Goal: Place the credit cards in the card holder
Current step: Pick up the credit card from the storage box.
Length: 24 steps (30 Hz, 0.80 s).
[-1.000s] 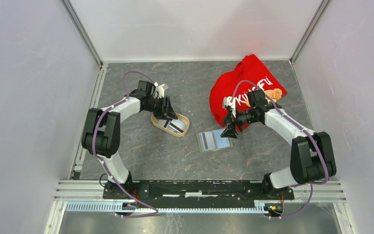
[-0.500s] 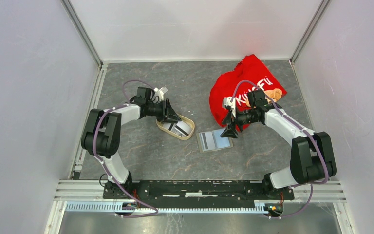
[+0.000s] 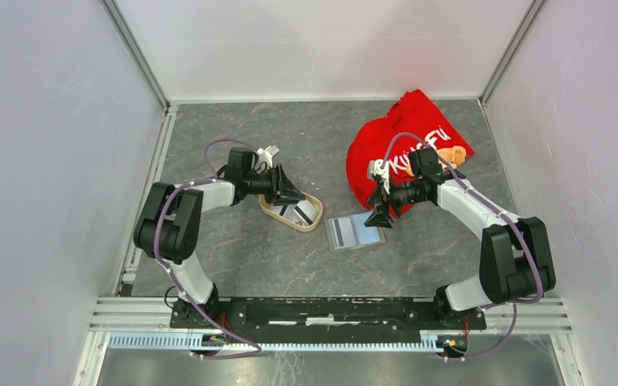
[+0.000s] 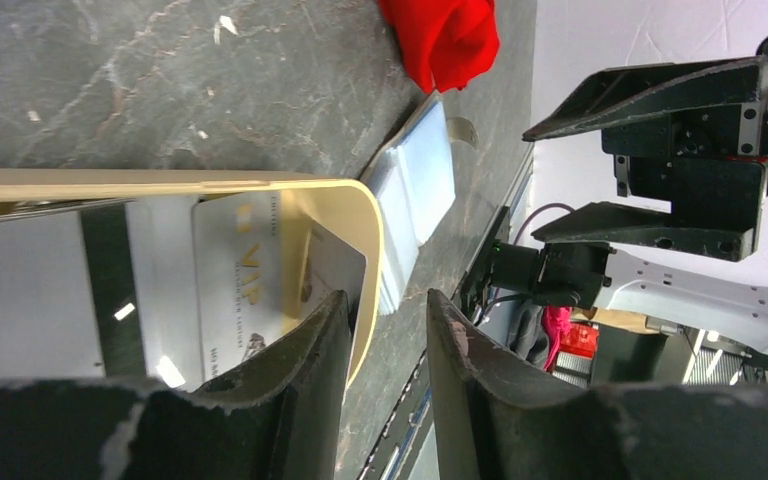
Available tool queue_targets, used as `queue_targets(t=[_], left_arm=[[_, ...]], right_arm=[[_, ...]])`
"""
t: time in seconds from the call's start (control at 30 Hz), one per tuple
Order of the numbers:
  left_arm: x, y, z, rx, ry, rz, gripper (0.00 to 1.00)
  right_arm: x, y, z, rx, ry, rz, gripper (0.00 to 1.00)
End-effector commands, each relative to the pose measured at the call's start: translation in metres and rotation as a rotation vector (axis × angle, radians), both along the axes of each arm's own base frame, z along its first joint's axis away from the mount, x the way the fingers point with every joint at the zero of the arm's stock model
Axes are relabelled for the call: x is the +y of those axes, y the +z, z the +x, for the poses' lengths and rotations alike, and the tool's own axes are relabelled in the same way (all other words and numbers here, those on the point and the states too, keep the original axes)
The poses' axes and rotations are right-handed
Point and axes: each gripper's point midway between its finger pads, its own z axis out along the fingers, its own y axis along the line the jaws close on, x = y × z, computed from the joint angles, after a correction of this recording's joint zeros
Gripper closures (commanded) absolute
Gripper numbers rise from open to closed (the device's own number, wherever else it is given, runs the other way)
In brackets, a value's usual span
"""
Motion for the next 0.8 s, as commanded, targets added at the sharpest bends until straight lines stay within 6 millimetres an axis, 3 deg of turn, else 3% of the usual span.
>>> queue_targets(t=[0.0, 0.33, 0.4, 0.57, 0.77], left_arm=[[-0.007, 0.02, 0.005, -0.068, 0.014, 0.01, 0.59], [-0.008, -0.001, -0.005, -0.074, -0.041, 0.172, 0.63], [-0.008, -0.002, -0.005, -0.077, -0.049, 0.181, 0.71], [-0.004, 0.004, 0.001, -0.12, -0.042, 0.224, 0.98], [0.008, 0.03, 0.012, -0.259, -0.031, 0.304, 0.98]], right_arm=[[0.001, 0.007, 0.008, -0.035, 0.007, 0.003, 0.24], [0.0, 0.008, 0.008, -0.04, 0.009, 0.002, 0.24], [0.0, 0.008, 0.008, -0.044, 0.007, 0.0, 0.24], [0.0, 0.008, 0.009, -0.045, 0.006, -0.004, 0.24], [-0.001, 0.01, 0.008, -0.053, 0.007, -0.003, 0.24]])
